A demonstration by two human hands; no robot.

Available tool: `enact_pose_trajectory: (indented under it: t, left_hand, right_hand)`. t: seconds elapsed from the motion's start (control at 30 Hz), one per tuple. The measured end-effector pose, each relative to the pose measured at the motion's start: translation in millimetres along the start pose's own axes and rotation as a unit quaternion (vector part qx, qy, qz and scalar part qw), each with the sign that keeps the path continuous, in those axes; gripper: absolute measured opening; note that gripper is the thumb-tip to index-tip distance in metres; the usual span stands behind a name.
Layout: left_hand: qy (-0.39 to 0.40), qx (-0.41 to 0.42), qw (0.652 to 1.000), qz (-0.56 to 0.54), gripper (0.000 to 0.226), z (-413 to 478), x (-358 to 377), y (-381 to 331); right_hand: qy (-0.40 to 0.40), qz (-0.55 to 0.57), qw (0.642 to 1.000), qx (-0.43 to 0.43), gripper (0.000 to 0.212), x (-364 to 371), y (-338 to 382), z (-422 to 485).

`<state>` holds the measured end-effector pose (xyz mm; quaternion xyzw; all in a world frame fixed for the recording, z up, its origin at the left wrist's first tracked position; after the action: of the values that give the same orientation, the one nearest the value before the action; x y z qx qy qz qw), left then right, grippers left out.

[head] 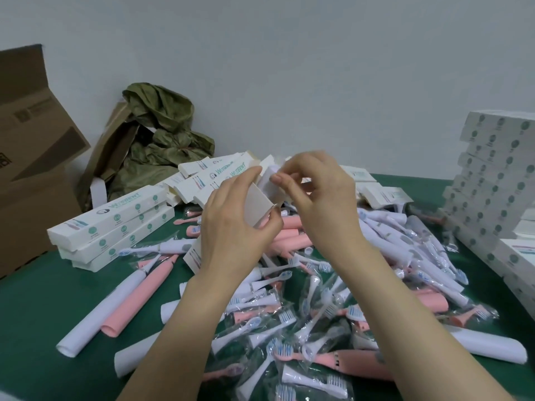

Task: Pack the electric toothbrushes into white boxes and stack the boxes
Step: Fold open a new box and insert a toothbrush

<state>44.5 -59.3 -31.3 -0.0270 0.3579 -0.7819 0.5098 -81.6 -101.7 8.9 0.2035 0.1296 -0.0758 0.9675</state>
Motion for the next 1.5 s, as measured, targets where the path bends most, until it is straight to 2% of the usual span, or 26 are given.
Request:
enact_pose_trajectory:
  t: [0.1, 0.17, 0.23, 0.3, 0.37, 0.43, 0.53, 0.6, 0.8, 0.93, 1.0, 1.07, 1.13, 1.23, 1.3, 1.4, 1.5]
  left_hand:
    - [-0.002, 0.006, 1.0, 0.003, 0.056, -2, -4, 3]
    - [-0.003, 0.012, 1.0, 0.011, 0.054, -2, -6, 7]
    - [-0.011, 0.016, 1.0, 0.022, 0.056, -2, -9, 11]
    - [-0.023, 0.019, 0.999, 0.028, 0.056, 0, -13, 13]
    - [-0.028, 0.026, 0.999, 0.029, 0.057, 0, -15, 13]
    - [-0.026, 0.033, 0.999, 0.031, 0.058, 0, -15, 13]
    - [-0.017, 0.045, 0.998, 0.039, 0.058, -2, -11, 12]
    - [-0.011, 0.052, 0.998, 0.041, 0.059, -4, -8, 11]
    - [-0.005, 0.055, 0.998, 0.016, 0.058, -10, -8, 9]
    - [-0.007, 0.075, 0.997, 0.024, 0.058, -10, -8, 7]
    - [-0.001, 0.082, 0.996, 0.027, 0.058, -11, -6, 7]
    - [0.006, 0.085, 0.996, 0.03, 0.058, -13, -3, 7]
    - [0.013, 0.082, 0.996, 0.03, 0.058, -16, 0, 7]
    - [0.027, 0.077, 0.996, 0.029, 0.057, -18, 4, 7]
    - [0.037, 0.081, 0.995, 0.036, 0.058, -19, 6, 6]
    - [0.055, 0.088, 0.993, 0.049, 0.059, -19, 11, 6]
    - [0.055, 0.097, 0.992, 0.05, 0.062, -17, 12, 7]
  right_hand:
    - [0.116, -0.069, 0.99, -0.04, 0.015, 31, 7, -6]
    - [0.158, -0.044, 0.986, -0.02, 0.018, 35, 4, -7]
    - [0.139, 0.049, 0.988, 0.056, 0.021, 26, -10, -7]
    - [0.083, 0.14, 0.974, 0.155, 0.024, 11, -33, -8]
    - [0.082, 0.147, 0.961, 0.221, 0.023, 4, -56, -15]
    - [0.2, 0.06, 0.953, 0.22, 0.015, 16, -67, -31]
    - [0.426, -0.069, 0.887, 0.164, 0.01, 60, -73, -79]
    - [0.483, -0.105, 0.857, 0.142, 0.016, 80, -77, -104]
    - [0.48, -0.126, 0.861, 0.115, 0.013, 74, -81, -95]
    - [0.459, -0.11, 0.865, 0.168, 0.022, 44, -89, -80]
    - [0.486, -0.066, 0.847, 0.206, 0.03, 40, -91, -90]
    - [0.547, -0.088, 0.808, 0.199, 0.032, 46, -90, -111]
    - [0.571, -0.104, 0.791, 0.196, 0.027, 54, -92, -127]
    - [0.565, -0.119, 0.797, 0.175, 0.016, 55, -90, -121]
    - [0.553, -0.106, 0.814, 0.144, 0.012, 50, -81, -105]
    - [0.509, -0.008, 0.852, 0.12, 0.011, 35, -53, -75]
    - [0.453, 0.208, 0.857, 0.135, 0.016, 23, -16, -57]
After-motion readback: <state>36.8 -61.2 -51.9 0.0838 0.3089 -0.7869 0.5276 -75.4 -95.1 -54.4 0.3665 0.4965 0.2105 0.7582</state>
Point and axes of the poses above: each hand's wrist, its own z-axis towards the middle knuckle, its own x-axis out of the palm, y = z × x, the point moved 10 cm from there along z, towards the middle knuckle, and after that the axes turned 8 degrees about -x, right-handed, at the moved point
